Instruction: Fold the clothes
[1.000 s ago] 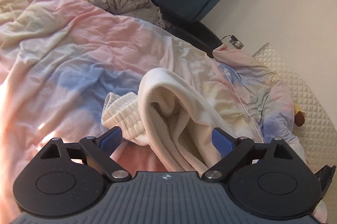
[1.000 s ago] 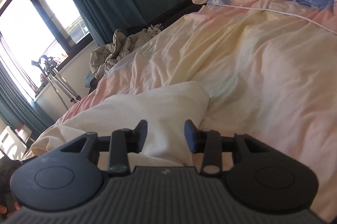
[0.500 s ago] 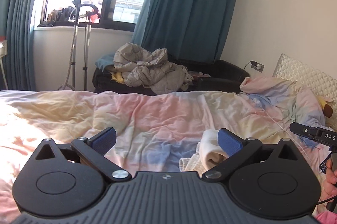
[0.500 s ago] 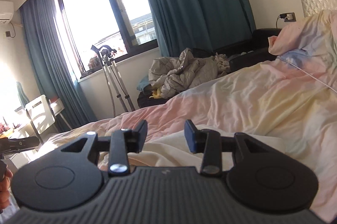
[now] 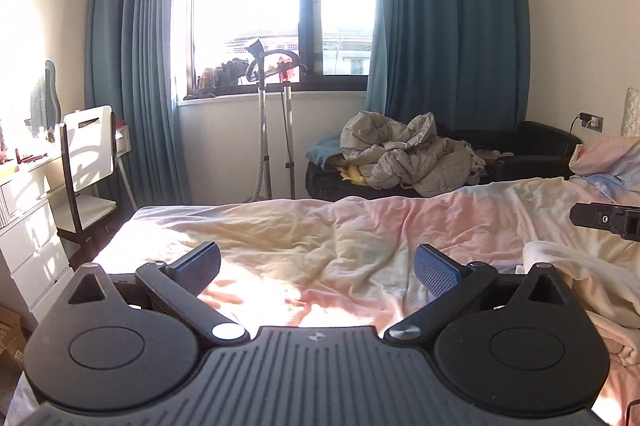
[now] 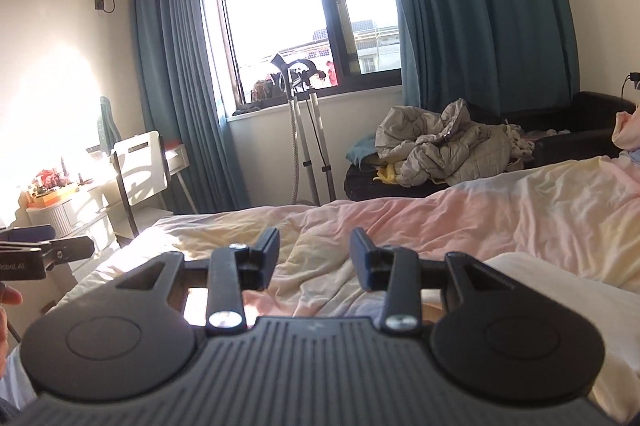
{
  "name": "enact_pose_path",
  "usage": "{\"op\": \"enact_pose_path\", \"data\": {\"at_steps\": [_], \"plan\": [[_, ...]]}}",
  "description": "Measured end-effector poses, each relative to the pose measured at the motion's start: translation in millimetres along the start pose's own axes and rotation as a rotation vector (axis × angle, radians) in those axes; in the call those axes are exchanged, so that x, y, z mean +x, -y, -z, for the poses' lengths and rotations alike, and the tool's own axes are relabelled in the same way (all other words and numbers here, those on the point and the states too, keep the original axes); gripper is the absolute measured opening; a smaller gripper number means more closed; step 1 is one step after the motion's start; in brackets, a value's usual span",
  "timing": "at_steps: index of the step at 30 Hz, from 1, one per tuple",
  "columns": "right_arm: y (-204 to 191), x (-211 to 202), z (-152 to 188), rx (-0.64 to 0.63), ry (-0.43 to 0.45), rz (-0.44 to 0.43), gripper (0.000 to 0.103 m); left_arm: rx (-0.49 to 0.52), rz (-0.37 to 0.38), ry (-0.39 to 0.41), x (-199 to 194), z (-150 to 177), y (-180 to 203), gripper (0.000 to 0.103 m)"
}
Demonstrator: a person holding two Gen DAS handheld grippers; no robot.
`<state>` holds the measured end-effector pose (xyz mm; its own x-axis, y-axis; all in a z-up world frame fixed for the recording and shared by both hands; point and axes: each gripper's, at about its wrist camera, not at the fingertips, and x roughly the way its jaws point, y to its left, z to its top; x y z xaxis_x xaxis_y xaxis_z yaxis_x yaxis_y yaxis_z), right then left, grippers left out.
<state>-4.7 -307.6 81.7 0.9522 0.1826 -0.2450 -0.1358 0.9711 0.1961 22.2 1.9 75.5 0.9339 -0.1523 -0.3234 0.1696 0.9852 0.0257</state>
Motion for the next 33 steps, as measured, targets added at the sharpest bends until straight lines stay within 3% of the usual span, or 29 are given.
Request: {"op": "enact_pose_path", "data": {"at_steps": [7, 20, 23, 25, 26, 29, 31, 33], "plan": [[-8.9, 33.7, 32.0, -0.007, -0.014, 0.016, 0.042, -0.047, -0.045, -0.038, 27.8, 27.4, -14.3, 0.103], [-9.1, 72.6, 82.8, -0.079, -0.089, 0.063, 0.054, 0.025, -0.099, 0.009, 43.3, 60.3, -4.6, 0.103], [-12.8, 73.7, 85.2, -0.094, -0.081, 0.066, 0.067, 0.013, -0.081, 0.000, 44.5, 62.7, -5.3, 0.103], [-15.4, 71.8, 86.3, -0.106, -0.067, 0.074, 0.087, -0.003, -0.069, -0.007, 44.7, 63.8, -7.0, 0.103], [-16.4, 70.7, 87.1, -0.116, -0.057, 0.086, 0.091, -0.009, -0.068, -0.009, 44.8, 64.5, -7.9, 0.103], [-17.4, 69.7, 88.1, -0.137, -0.043, 0.106, 0.095, -0.024, -0.062, -0.017, 45.1, 66.2, -9.7, 0.103], [-16.7, 69.4, 88.3, -0.129, -0.038, 0.098, 0.103, -0.027, -0.058, -0.022, 45.8, 66.9, -9.8, 0.103], [-15.5, 68.0, 87.9, -0.122, -0.034, 0.089, 0.103, -0.021, -0.064, -0.021, 46.0, 67.8, -8.6, 0.103]]}}
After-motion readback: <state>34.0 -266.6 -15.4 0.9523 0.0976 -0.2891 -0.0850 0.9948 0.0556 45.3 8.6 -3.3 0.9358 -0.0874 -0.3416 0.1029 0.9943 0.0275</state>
